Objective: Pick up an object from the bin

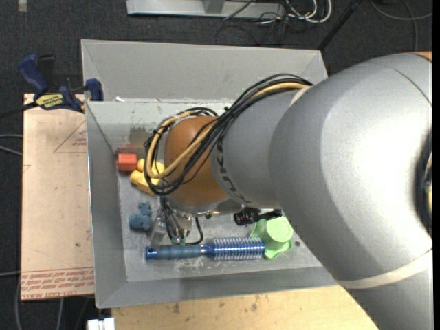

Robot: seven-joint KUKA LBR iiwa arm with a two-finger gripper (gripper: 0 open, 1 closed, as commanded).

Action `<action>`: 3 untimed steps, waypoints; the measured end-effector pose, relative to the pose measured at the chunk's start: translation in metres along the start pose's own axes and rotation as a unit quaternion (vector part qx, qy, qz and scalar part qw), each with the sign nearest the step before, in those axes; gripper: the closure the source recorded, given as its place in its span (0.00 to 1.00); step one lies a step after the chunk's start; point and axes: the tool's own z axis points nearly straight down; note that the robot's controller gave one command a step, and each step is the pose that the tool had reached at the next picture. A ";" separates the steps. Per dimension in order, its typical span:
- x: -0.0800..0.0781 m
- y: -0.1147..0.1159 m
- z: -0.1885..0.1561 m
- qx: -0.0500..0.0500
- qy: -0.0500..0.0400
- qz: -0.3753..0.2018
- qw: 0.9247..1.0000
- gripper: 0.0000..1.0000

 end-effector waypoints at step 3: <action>-0.004 -0.001 -0.133 -0.003 -0.004 -0.023 1.000 1.00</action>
Offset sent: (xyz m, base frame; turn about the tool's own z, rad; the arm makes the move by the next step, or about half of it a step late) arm 0.0045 -0.0051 -0.0058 -0.0368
